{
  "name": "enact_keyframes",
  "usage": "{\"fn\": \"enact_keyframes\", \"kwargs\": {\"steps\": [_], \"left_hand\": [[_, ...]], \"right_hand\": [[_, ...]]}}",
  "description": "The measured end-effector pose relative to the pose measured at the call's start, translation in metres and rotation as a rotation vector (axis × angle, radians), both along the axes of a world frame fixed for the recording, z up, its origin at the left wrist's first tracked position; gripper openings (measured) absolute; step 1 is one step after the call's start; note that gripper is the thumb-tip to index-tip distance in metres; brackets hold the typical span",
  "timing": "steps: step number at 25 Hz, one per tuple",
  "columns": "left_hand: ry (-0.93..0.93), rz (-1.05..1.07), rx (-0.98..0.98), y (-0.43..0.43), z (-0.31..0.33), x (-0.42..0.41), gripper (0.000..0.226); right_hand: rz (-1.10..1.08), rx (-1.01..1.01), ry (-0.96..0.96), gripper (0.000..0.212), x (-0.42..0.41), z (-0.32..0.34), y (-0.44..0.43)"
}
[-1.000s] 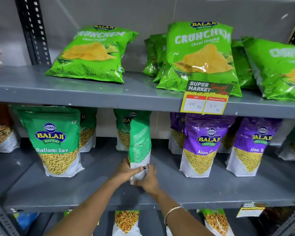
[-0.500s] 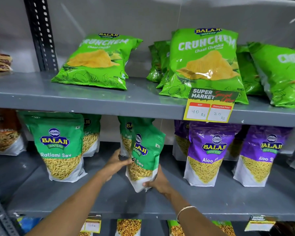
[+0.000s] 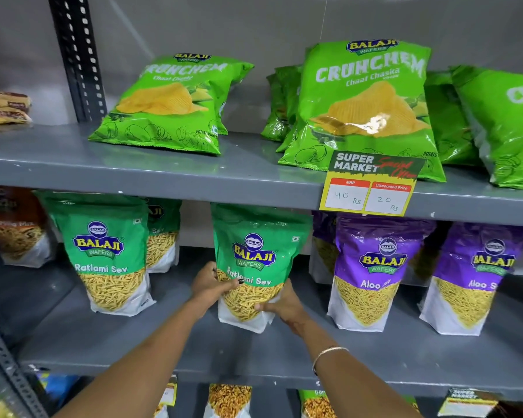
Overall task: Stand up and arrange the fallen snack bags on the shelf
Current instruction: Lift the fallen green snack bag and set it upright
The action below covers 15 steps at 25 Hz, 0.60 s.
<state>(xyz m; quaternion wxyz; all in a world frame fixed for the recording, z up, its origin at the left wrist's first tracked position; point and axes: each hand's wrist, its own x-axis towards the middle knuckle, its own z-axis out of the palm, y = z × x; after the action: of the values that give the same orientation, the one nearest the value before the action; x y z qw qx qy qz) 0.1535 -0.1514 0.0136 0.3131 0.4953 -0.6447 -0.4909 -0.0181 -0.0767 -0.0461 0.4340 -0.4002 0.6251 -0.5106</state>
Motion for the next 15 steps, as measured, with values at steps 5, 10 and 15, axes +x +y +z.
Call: {"fn": "enact_keyframes", "kwargs": {"steps": [5,10,15], "left_hand": [[-0.022,0.037,-0.018,0.011,-0.004,0.000,0.046],[-0.152,0.083,0.086,0.010,-0.011,0.057,0.069],[-0.083,0.348,0.196,-0.030,-0.015,0.168,0.081]], "right_hand": [[0.032,0.030,0.133,0.094,-0.001,0.022,0.006],[0.123,0.448,0.244,0.014,0.003,0.053,0.021],[0.261,0.723,0.291,0.030,0.072,0.066,-0.017]]}}
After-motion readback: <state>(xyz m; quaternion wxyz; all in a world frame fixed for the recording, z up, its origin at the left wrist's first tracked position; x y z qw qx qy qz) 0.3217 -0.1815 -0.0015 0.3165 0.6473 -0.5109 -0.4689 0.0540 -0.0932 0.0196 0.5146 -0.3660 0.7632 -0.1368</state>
